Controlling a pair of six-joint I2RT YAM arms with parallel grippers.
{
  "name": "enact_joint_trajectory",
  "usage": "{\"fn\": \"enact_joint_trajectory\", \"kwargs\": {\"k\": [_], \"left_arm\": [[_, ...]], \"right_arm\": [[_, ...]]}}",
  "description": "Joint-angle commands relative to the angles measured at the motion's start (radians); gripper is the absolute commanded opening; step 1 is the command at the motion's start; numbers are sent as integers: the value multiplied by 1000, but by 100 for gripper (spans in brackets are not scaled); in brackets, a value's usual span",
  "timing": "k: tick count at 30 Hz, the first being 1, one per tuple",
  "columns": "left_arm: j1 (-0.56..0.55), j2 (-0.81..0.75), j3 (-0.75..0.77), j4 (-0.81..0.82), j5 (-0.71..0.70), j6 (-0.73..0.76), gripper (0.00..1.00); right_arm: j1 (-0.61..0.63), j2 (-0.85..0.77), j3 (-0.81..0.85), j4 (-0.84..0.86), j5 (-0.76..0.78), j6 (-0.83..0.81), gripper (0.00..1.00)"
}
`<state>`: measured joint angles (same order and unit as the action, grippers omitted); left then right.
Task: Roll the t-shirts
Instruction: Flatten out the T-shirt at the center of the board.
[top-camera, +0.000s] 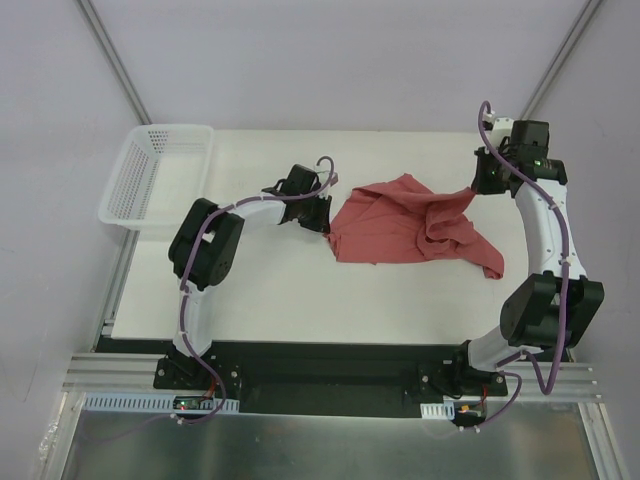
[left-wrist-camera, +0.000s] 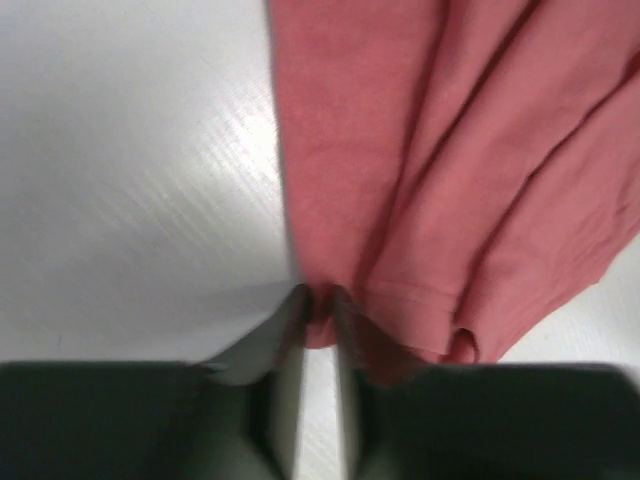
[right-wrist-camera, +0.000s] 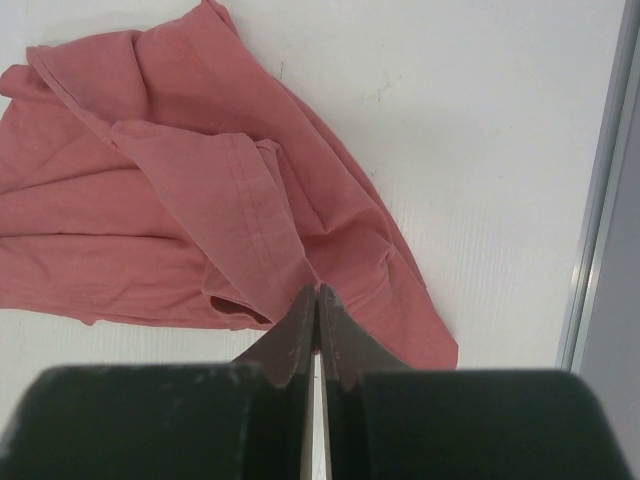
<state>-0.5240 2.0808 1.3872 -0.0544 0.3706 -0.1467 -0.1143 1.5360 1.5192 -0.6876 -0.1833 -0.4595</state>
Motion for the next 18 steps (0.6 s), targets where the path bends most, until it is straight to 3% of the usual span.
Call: {"fn": "enact_joint_trajectory", "kwargs": {"k": [1,3,7,9,14,18], "left_arm": [[-4,32,-20,-71,-87,-10,4],[2,-10,-25,-79,-98,1,1],[48,-96,-36,-88,-59,47,5],[70,-131,-42,-102,-30,78,0],[145,-201,-59,-142,30,137,0],[200,-326,5,-186,-9,289,0]], "right_arm": [[-8,-25,2,-1,2,19,1],[-8,-24,7,-1,5,19,1],[-10,-17,16,0,8,13,1],[-10,-7,19,3,10,10,1],[-10,7,45,2,15,7,1],[-10,12,102,11,28,-1,1]]}}
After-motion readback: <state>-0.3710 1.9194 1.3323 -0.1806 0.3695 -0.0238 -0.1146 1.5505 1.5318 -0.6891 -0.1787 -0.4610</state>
